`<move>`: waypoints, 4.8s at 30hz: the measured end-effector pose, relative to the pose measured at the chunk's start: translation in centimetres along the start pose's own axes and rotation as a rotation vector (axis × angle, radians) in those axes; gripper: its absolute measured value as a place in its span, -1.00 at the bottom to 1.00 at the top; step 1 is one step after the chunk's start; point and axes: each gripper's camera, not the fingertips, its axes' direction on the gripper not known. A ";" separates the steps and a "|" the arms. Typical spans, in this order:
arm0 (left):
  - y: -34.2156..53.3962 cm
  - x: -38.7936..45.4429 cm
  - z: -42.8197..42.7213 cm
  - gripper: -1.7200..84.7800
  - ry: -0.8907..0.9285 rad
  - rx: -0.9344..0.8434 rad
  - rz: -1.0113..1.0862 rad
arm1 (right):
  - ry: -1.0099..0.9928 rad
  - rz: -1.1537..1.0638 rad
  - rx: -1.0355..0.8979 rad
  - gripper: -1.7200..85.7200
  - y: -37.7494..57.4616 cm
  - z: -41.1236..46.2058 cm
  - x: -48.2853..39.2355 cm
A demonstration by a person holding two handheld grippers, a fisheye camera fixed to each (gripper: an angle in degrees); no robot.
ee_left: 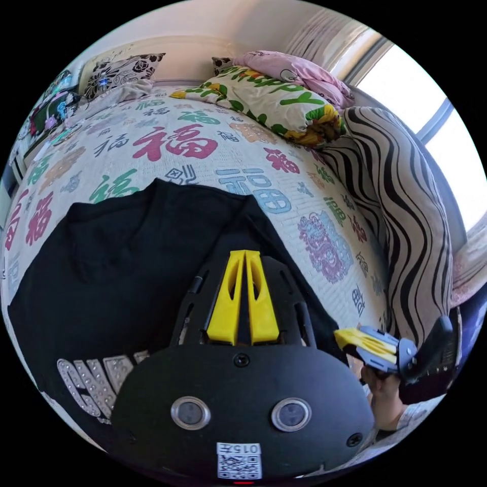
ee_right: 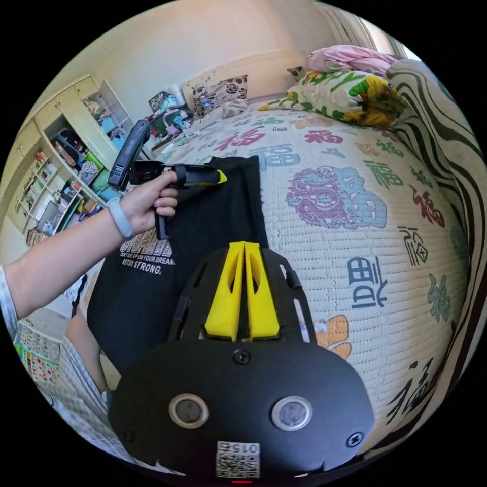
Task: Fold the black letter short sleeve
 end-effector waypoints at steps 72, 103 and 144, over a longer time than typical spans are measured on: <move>62.5 -57.6 -45.6 -0.96 0.392 0.575 -1.011 | 0.399 -0.883 -0.565 -0.98 0.2 92.1 -62.0; 51.0 -35.2 -50.4 -0.96 -0.040 0.675 -0.126 | 0.113 -0.543 -0.297 -0.98 -13.6 72.0 -43.9; 33.7 -30.6 -30.3 -0.98 0.281 0.010 0.163 | 0.259 -0.340 -0.495 -0.98 -20.3 56.5 -31.4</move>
